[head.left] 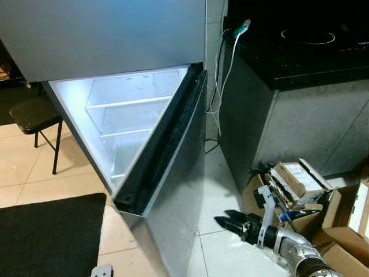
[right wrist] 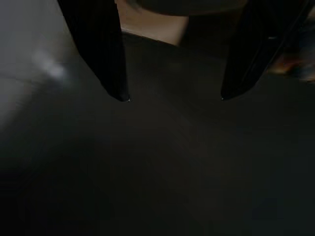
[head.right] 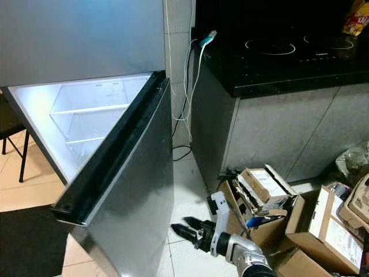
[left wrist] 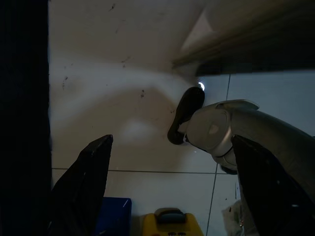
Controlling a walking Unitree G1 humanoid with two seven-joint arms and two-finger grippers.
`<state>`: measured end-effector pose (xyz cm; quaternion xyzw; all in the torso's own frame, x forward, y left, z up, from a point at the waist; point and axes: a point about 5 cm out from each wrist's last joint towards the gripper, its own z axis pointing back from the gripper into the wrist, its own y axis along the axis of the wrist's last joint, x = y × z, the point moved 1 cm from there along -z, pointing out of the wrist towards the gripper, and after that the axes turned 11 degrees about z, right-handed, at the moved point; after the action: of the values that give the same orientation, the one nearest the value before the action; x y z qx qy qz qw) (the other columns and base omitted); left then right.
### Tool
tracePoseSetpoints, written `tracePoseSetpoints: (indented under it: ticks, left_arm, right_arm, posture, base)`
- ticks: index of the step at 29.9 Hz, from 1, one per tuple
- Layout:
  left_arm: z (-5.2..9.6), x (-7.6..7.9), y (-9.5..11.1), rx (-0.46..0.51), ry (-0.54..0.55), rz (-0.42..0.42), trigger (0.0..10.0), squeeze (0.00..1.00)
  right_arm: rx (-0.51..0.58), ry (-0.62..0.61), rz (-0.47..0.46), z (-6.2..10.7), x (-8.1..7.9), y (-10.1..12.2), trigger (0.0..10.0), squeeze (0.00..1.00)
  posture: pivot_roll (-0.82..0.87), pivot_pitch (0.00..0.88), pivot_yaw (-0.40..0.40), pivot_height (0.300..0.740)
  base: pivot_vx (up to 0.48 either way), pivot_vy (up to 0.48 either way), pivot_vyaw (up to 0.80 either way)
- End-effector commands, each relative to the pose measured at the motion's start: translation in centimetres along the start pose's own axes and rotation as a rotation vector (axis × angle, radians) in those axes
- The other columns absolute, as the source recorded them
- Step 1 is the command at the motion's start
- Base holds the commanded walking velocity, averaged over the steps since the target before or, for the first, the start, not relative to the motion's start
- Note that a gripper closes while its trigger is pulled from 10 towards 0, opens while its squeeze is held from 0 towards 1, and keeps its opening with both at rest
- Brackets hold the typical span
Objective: Restocking fridge
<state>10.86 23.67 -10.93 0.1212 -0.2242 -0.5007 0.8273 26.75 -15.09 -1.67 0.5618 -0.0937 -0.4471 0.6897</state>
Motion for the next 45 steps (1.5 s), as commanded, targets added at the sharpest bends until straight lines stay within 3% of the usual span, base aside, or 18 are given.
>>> tracePoseSetpoints:
  ticks: [1,3,7,10,13,20,29,45]
  left_arm:
    - [0.0,0.2,-0.6,-0.021,-0.002,-0.008,10.0,0.00]
    - [0.0,0.2,-0.6,-0.023,-0.002,-0.011,10.0,0.00]
    - [-0.1,0.3,-0.6,-0.024,-0.001,-0.012,10.0,0.00]
    - [-0.1,0.3,-0.6,-0.025,-0.001,-0.015,10.0,0.00]
    - [-0.1,0.4,-0.6,-0.024,-0.001,-0.016,10.0,0.00]
    - [-0.1,0.4,-0.6,-0.026,0.001,-0.019,10.0,0.00]
    - [-0.1,0.5,-0.6,-0.029,0.001,-0.021,10.0,0.00]
    - [-0.2,0.6,-0.7,-0.033,-0.003,-0.025,10.0,0.00]
  right_arm:
    - [-0.037,-0.063,-0.013,0.3,0.4,-0.8,10.0,0.00]
    - [-0.115,-0.204,-0.020,1.6,1.4,-2.5,10.0,0.00]
    - [-0.215,-0.315,-0.021,3.0,2.0,-4.7,10.0,0.00]
    - [-0.410,-0.443,0.017,5.5,2.2,-8.2,10.0,0.00]
    - [-0.501,-0.494,0.029,7.0,2.1,-10.1,10.0,0.00]
    - [-0.595,-0.564,-0.015,9.3,1.4,-12.9,10.0,0.00]
    - [-0.605,-0.590,-0.034,9.8,1.1,-13.7,10.0,0.00]
    - [-0.449,-0.561,0.014,7.1,2.4,-9.8,10.0,0.00]
  posture:
    - [-0.05,0.000,-0.002,0.740]
    - [-0.05,0.000,-0.003,0.740]
    - [-0.05,0.000,-0.003,0.740]
    - [-0.05,0.000,-0.002,0.740]
    - [-0.05,0.000,-0.003,0.740]
    - [-0.05,0.000,0.002,0.740]
    - [-0.05,0.000,0.004,0.740]
    - [-0.06,0.000,0.001,0.740]
  base:
    - [0.000,0.000,0.00]
    - [0.000,0.000,0.00]
    - [0.000,0.000,0.00]
    - [0.000,0.000,0.49]
    - [0.000,0.000,0.74]
    - [0.000,0.000,0.74]
    - [0.000,0.000,0.74]
    - [0.000,0.000,0.74]
